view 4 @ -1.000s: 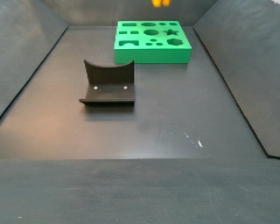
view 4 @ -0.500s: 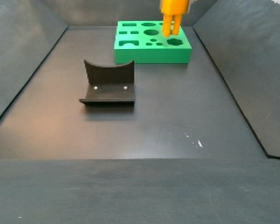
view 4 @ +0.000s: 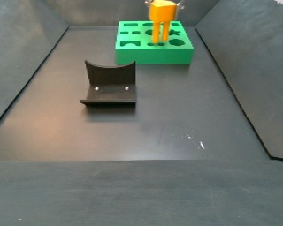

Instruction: Insert the 3 prong object.

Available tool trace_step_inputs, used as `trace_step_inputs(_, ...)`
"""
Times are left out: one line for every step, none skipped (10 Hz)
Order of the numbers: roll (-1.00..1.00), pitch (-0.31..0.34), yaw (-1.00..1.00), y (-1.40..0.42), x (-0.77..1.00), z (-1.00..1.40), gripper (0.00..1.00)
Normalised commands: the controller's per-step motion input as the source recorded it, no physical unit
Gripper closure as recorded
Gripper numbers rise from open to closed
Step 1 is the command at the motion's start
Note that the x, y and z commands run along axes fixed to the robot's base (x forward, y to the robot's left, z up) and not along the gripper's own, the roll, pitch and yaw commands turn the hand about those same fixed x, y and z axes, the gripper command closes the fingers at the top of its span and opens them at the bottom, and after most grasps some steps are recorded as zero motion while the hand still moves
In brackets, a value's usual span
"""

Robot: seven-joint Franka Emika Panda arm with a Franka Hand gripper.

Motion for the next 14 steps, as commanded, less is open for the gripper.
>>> trace_step_inputs(0.11, 0.074, -0.01, -0.02, 0.23, -0.19, 1.00)
trace_step_inputs(0.17, 0.100, -0.10, 0.00, 0.13, -0.17, 1.00)
trace_step_inputs(0.14, 0.081, -0.28, 0.00, 0.00, -0.19, 1.00)
trace_step_inputs(0.09, 0.034, -0.38, -0.01, -0.01, -0.23, 1.00)
trace_step_inputs(0.06, 0.026, -0.49, -0.06, 0.00, -0.21, 1.00)
trace_step_inputs(0.04, 0.029, -0.77, 0.00, 0.08, -0.27, 1.00)
trace_step_inputs(0.03, 0.027, -0.92, 0.01, 0.00, -0.28, 1.00)
trace_step_inputs(0.01, 0.027, -0.99, 0.00, -0.07, -0.25, 1.00)
trace_step_inputs(0.00, 0.016, -1.00, 0.00, -0.09, -0.23, 1.00)
trace_step_inputs(0.00, 0.029, -0.87, 0.09, -0.10, -0.20, 1.00)
trace_step_inputs(0.05, 0.060, -0.62, 0.14, 0.00, -0.19, 1.00)
trace_step_inputs(0.03, 0.051, -0.11, 0.07, 0.22, -0.18, 1.00)
trace_step_inputs(0.03, 0.099, 0.00, 0.05, 0.41, -0.31, 1.00)
trace_step_inputs(0.00, 0.023, -0.16, 0.00, 0.25, -0.32, 1.00)
